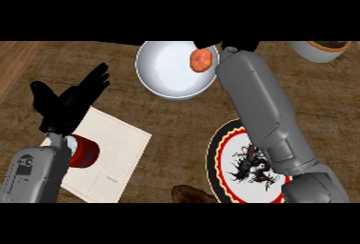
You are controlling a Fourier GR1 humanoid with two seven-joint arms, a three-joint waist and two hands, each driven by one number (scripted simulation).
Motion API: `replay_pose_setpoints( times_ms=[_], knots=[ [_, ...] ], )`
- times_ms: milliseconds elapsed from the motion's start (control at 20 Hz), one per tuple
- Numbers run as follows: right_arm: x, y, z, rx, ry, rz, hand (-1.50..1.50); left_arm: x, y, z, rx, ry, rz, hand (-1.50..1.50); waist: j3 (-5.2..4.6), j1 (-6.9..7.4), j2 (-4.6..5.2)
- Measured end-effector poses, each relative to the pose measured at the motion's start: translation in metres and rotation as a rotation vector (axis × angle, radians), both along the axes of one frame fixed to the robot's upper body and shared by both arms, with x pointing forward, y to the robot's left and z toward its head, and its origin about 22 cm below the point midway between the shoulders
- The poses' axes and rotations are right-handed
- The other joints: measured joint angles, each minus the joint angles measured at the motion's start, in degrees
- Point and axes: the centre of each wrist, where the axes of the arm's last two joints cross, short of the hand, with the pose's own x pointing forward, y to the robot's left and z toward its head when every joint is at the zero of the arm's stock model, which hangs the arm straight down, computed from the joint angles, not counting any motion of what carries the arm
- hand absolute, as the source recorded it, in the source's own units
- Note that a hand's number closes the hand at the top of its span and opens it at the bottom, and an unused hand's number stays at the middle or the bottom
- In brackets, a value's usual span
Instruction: Pick the squash from the plate and place it in the bowl
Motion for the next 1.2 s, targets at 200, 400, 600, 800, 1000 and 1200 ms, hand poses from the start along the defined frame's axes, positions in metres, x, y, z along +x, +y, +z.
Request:
replay_pose_setpoints(
  times_ms=[200, 400, 600, 800, 1000, 1200],
  knots=[
    [0.004, 0.002, -0.006, 0.012, -0.085, -0.031, -1.50, 0.002, -0.003, 0.003, 0.003, -0.005, -0.006, 0.00, -0.03, 0.35, 0.07],
    [0.008, 0.003, -0.009, -0.026, -0.157, -0.059, -1.50, 0.001, -0.003, 0.001, 0.006, -0.004, 0.007, 0.00, -0.07, -0.47, -0.20],
    [0.011, 0.005, -0.014, -0.056, -0.213, -0.110, -1.50, -0.001, 0.001, -0.001, 0.009, 0.005, 0.028, 0.00, -0.10, -1.61, -0.73],
    [0.013, 0.004, -0.019, -0.092, -0.257, -0.168, -1.50, -0.009, 0.007, -0.010, 0.007, 0.018, 0.061, 0.00, -0.12, -3.42, -1.57],
    [0.010, 0.010, -0.021, -0.116, -0.282, -0.177, -1.50, -0.016, 0.024, -0.017, 0.004, 0.037, 0.092, 0.00, -0.10, -5.31, -2.50],
    [0.001, 0.022, -0.019, -0.154, -0.329, -0.119, -1.50, -0.023, 0.033, -0.021, 0.002, 0.053, 0.113, 0.00, -0.09, -6.51, -3.49]
  ],
)
